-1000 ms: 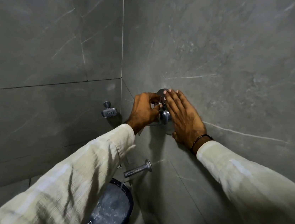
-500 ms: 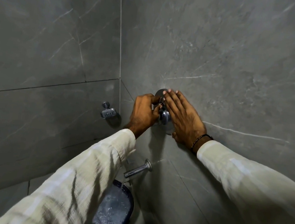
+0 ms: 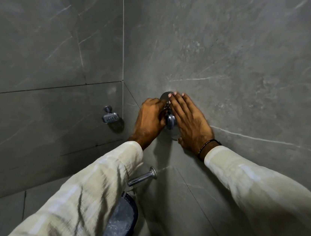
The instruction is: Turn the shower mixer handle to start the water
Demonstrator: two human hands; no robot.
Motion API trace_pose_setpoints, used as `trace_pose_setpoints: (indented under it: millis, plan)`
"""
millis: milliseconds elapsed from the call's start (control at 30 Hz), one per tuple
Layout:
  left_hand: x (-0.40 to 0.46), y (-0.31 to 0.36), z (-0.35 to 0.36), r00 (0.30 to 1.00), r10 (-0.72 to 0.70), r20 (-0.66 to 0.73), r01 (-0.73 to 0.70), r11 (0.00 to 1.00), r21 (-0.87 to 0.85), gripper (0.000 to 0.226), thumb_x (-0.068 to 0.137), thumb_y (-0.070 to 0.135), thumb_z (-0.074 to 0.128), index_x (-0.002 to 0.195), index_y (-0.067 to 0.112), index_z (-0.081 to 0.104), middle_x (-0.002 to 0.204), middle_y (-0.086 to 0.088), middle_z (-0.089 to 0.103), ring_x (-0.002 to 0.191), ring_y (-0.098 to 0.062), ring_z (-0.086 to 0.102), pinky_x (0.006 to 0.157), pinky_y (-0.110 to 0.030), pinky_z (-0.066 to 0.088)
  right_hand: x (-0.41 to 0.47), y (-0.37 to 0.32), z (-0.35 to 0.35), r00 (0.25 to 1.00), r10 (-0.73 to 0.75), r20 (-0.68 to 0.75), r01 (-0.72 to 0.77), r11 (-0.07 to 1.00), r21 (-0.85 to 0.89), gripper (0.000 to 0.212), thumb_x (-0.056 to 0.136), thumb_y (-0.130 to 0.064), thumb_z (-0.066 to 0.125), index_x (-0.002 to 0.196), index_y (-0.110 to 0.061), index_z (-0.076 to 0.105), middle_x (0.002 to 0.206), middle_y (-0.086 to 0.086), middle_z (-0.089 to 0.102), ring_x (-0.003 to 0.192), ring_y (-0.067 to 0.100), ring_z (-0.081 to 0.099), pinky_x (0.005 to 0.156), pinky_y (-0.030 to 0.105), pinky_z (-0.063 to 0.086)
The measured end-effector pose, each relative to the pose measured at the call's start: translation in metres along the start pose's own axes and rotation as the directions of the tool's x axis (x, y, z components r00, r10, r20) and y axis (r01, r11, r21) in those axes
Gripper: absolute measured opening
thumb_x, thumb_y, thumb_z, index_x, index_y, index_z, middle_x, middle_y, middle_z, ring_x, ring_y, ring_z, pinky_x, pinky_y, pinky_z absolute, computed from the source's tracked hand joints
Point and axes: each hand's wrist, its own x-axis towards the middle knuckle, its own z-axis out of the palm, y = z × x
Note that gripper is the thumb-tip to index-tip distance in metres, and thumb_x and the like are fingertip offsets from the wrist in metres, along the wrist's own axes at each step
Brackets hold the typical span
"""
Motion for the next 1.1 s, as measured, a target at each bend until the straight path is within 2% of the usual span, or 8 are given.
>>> trace_pose_setpoints:
  millis: [133, 267, 367, 467, 567, 767, 900, 1100]
  plan:
    - [-0.007, 0.001, 0.004, 0.995, 0.098, -0.016, -0.096, 0.99, 0.104, 0.03, 0.079, 0.005, 0.08, 0.108, 0.001, 0.073, 0.099, -0.019, 0.074, 0.095, -0.038, 0.065, 0.085, -0.041, 0.048, 0.001, -0.002, 0.002, 1.0, -0.001, -0.005, 0.001, 1.0, 0.003, 0.115, 0.098, -0.081, 0.026, 0.167, 0.002, -0.014, 0.173, 0.031, -0.02, 0.163, 0.046, -0.015, 0.133, 0.058, -0.01]
    - [-0.012, -0.003, 0.011, 0.962, 0.262, -0.075, -0.24, 0.944, 0.225, 0.028, 0.086, 0.007, 0.061, 0.108, -0.004, 0.074, 0.096, -0.022, 0.074, 0.094, -0.042, 0.068, 0.084, -0.048, 0.052, 0.002, -0.003, 0.004, 1.0, -0.004, -0.016, 0.004, 1.0, -0.002, 0.114, 0.099, -0.08, 0.026, 0.167, 0.002, -0.013, 0.173, 0.031, -0.02, 0.163, 0.047, -0.015, 0.133, 0.058, -0.009]
    - [-0.014, -0.009, 0.015, 0.925, 0.349, -0.149, -0.303, 0.916, 0.265, 0.025, 0.088, 0.006, 0.063, 0.107, -0.006, 0.075, 0.096, -0.022, 0.075, 0.093, -0.041, 0.071, 0.085, -0.048, 0.054, 0.003, -0.005, 0.006, 1.0, 0.001, -0.021, -0.001, 1.0, -0.007, 0.117, 0.097, -0.082, 0.026, 0.166, 0.003, -0.015, 0.173, 0.032, -0.02, 0.163, 0.048, -0.015, 0.133, 0.059, -0.01]
    - [-0.016, -0.009, 0.016, 0.933, 0.32, -0.164, -0.267, 0.921, 0.282, 0.026, 0.088, 0.007, 0.064, 0.109, -0.005, 0.075, 0.097, -0.02, 0.076, 0.094, -0.04, 0.07, 0.085, -0.046, 0.054, 0.004, -0.005, 0.006, 1.0, 0.001, -0.024, -0.001, 1.0, -0.016, 0.121, 0.095, -0.085, 0.028, 0.165, 0.003, -0.014, 0.173, 0.032, -0.019, 0.163, 0.048, -0.015, 0.132, 0.06, -0.01]
    - [-0.019, 0.0, 0.011, 0.987, 0.148, -0.065, -0.126, 0.955, 0.267, 0.039, 0.09, 0.009, 0.068, 0.128, 0.002, 0.069, 0.117, -0.017, 0.076, 0.109, -0.038, 0.065, 0.093, -0.046, 0.05, 0.003, -0.004, 0.002, 1.0, 0.002, -0.018, -0.002, 1.0, -0.01, 0.116, 0.097, -0.083, 0.025, 0.166, 0.002, -0.016, 0.173, 0.03, -0.021, 0.163, 0.047, -0.017, 0.131, 0.059, -0.013]
    - [-0.059, 0.035, 0.008, 0.984, -0.173, 0.028, 0.162, 0.957, 0.242, 0.065, 0.106, 0.033, 0.045, 0.164, 0.017, 0.019, 0.172, -0.011, 0.024, 0.157, -0.035, 0.023, 0.126, -0.055, 0.024, -0.024, 0.015, -0.014, 0.999, 0.032, 0.031, -0.033, 0.999, 0.013, 0.114, 0.098, -0.082, 0.024, 0.167, -0.001, -0.018, 0.174, 0.025, -0.025, 0.163, 0.04, -0.021, 0.129, 0.055, -0.016]
    - [-0.085, 0.06, -0.014, 0.986, -0.134, 0.098, 0.103, 0.957, 0.272, 0.073, 0.105, 0.052, 0.026, 0.165, 0.023, -0.002, 0.175, -0.009, -0.008, 0.161, -0.033, -0.007, 0.129, -0.06, 0.001, -0.068, 0.05, -0.03, 0.995, 0.098, 0.011, -0.098, 0.995, 0.01, 0.117, 0.096, -0.081, 0.029, 0.168, 0.0, -0.017, 0.174, 0.026, -0.026, 0.163, 0.04, -0.021, 0.132, 0.055, -0.014]
    - [-0.112, 0.101, -0.074, 0.981, -0.004, 0.193, -0.051, 0.959, 0.279, 0.078, 0.102, 0.064, 0.017, 0.163, 0.026, -0.016, 0.172, -0.005, -0.026, 0.157, -0.031, -0.027, 0.125, -0.063, -0.013, -0.157, 0.103, -0.087, 0.977, 0.212, 0.012, -0.212, 0.975, 0.067, 0.122, 0.092, -0.086, 0.025, 0.167, 0.001, -0.017, 0.174, 0.025, -0.025, 0.164, 0.039, -0.02, 0.134, 0.054, -0.005]
